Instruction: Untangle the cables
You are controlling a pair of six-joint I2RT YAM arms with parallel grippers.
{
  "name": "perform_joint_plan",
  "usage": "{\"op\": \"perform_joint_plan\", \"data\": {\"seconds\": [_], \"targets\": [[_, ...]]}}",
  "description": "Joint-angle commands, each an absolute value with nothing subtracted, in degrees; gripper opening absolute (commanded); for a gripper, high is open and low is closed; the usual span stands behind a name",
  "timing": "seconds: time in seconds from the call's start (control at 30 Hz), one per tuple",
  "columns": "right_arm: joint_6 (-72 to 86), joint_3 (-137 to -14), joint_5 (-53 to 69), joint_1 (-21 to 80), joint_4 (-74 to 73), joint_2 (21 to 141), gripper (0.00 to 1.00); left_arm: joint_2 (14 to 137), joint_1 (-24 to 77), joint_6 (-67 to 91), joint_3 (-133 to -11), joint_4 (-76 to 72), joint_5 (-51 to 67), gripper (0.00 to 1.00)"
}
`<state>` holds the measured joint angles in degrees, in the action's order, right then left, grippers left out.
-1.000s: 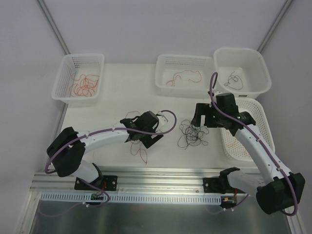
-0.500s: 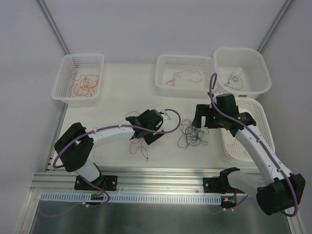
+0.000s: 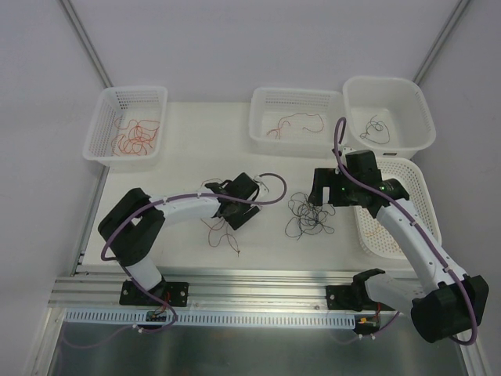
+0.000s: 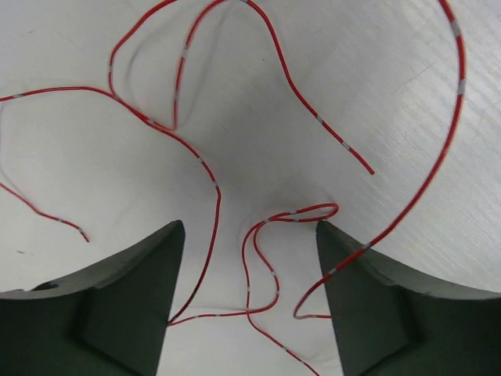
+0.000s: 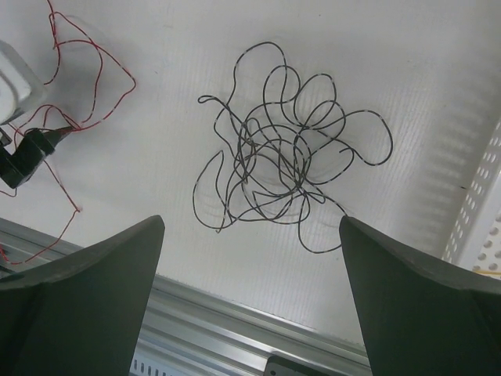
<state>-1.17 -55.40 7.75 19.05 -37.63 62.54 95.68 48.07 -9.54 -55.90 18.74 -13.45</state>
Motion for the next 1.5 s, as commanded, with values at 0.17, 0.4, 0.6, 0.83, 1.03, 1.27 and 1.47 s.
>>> {"op": "perform_joint_plan", "data": {"seconds": [0.17, 0.4, 0.6, 0.83, 1.03, 1.27, 1.47], "targets": [[-2.7, -56.8, 6.0, 19.2, -39.2, 62.6, 1.00, 95.2, 46.3, -7.6, -58.1, 21.8, -6.8, 0.04], [-2.9, -57.7, 4.7, 19.3, -40.4, 61.0, 0.99, 89.0, 43.0, -6.9, -65.1, 22.8, -6.2, 0.00], [-2.4, -57.7, 2.6, 19.2, -42.4, 56.7, 0.99, 84.7, 38.9, -5.6, -76.4, 22.7, -4.6, 0.00], [-0.3, -57.0, 2.1, 19.2, -43.7, 49.3, 0.99, 89.4, 38.6, -10.0, -96.7, 22.3, -7.9, 0.00], [-0.3, -57.0, 2.3, 19.2, -45.0, 45.4, 0.99, 100.0, 38.0, -12.0, -117.1, 22.1, -6.9, 0.00], [1.0, -56.5, 3.0, 19.2, -46.1, 41.0, 0.99, 111.3, 37.6, -12.0, -133.3, 17.8, -5.3, 0.00], [0.8, -55.7, 3.9, 19.2, -47.6, 38.1, 0.99, 116.6, 36.7, -9.6, -132.2, 6.2, -4.1, 0.00]]}}
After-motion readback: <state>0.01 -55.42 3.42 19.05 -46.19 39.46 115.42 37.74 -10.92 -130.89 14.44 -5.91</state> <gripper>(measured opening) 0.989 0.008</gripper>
